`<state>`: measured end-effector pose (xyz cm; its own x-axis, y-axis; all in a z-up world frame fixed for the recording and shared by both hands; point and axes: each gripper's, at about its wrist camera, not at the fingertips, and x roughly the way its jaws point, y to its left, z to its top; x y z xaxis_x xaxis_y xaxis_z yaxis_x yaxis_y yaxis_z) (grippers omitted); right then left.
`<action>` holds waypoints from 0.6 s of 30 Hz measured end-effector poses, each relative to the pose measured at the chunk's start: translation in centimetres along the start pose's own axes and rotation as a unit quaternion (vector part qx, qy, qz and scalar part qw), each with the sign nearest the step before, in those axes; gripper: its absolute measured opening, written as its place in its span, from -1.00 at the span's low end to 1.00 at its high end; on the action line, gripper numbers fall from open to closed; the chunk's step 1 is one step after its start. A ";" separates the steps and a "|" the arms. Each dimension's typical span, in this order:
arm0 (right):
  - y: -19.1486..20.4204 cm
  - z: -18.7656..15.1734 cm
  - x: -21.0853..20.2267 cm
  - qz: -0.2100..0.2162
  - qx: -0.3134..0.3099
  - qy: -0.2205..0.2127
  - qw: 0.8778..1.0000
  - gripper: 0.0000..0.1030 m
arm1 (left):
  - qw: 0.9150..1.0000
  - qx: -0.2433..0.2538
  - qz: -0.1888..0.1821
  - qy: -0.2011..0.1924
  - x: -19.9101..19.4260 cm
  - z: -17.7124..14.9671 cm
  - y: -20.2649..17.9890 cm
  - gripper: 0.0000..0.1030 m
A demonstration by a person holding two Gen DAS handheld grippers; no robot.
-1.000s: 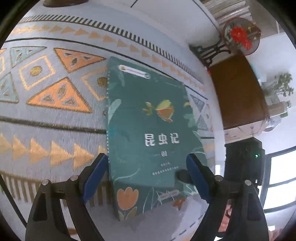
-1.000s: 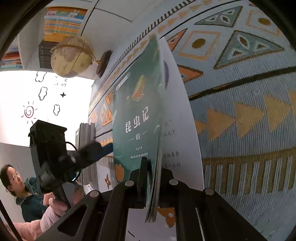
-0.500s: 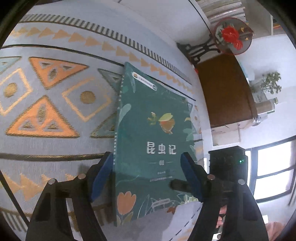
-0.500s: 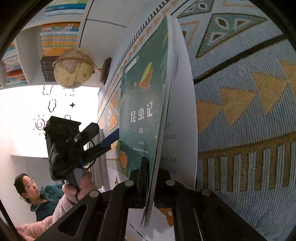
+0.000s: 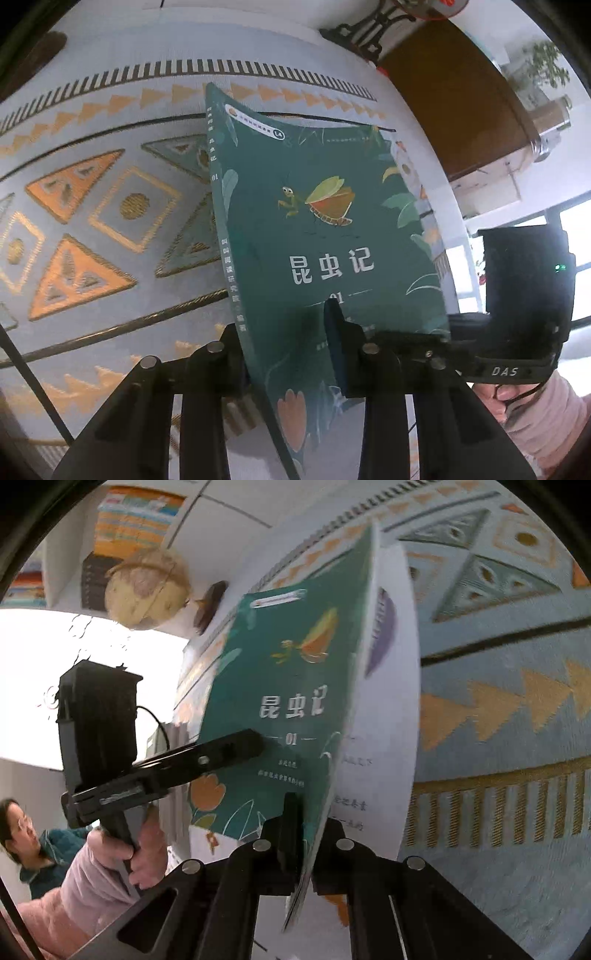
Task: Organize books
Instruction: 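Carry the tulip-cover book with both grippers beside the beetle-cover book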
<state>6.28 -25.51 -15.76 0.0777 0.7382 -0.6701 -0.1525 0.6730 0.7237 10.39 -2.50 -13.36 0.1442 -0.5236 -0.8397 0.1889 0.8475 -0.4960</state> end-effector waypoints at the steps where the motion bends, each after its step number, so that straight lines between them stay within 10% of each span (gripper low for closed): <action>1: 0.3 -0.1 -0.1 -0.001 -0.005 -0.001 1.000 -0.90 | 1.000 0.001 0.000 0.000 -0.3 -0.2 0.1 -0.45; 18: 9.7 -3.9 -2.5 0.003 -0.114 -0.037 0.993 -0.88 | 0.997 0.030 0.032 -0.068 -10.3 -5.2 0.3 -0.45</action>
<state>0.78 -21.02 -7.75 0.1468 0.7498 -0.6452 -0.3725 0.6462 0.6661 3.96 3.65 -6.00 0.2866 -0.4793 -0.8295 0.2315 0.8748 -0.4255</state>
